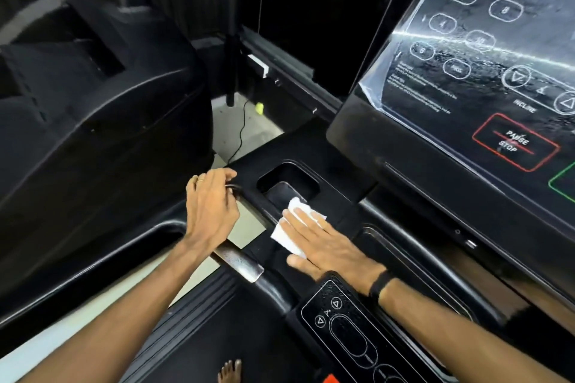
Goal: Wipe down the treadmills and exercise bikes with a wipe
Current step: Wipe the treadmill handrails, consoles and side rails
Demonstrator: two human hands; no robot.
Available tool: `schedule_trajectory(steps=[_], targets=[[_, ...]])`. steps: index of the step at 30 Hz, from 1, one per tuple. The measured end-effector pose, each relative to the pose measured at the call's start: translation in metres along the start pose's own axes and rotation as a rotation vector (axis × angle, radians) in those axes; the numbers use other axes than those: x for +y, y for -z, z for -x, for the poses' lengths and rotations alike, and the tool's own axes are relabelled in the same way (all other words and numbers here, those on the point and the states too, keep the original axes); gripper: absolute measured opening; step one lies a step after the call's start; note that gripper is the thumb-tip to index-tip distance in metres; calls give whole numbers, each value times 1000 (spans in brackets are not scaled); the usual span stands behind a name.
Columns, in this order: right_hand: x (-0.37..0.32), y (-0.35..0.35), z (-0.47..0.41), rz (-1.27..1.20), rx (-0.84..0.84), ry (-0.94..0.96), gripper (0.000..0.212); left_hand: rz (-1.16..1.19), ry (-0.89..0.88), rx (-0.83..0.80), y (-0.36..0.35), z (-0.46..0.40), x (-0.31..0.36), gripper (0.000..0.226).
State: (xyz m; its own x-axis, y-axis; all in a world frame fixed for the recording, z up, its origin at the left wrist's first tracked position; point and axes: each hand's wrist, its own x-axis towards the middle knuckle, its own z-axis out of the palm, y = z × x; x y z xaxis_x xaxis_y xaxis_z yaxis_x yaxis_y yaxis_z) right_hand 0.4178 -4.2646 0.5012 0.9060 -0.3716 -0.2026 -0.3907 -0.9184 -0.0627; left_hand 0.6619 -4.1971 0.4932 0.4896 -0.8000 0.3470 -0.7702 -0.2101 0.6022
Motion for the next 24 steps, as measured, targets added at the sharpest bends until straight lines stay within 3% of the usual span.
schedule_trajectory(steps=[4,11,17,19,22,24], targets=[[6,5,-28,11,7,44,83,-34,-57,1,0,-2,1,37],[-1,10,-104,-77,-25,93,75,-132,29,41,18,-5,-18,35],[-3,9,-156,-79,10,65,102,-233,42,-19,23,-11,-30,36],[-1,11,-169,-95,45,53,94,-259,35,-52,23,-18,-34,35],[21,11,-184,-69,186,14,64,-276,38,-120,22,-34,-39,32],[46,14,-190,-84,246,-182,55,-271,47,-136,21,-45,-44,32]])
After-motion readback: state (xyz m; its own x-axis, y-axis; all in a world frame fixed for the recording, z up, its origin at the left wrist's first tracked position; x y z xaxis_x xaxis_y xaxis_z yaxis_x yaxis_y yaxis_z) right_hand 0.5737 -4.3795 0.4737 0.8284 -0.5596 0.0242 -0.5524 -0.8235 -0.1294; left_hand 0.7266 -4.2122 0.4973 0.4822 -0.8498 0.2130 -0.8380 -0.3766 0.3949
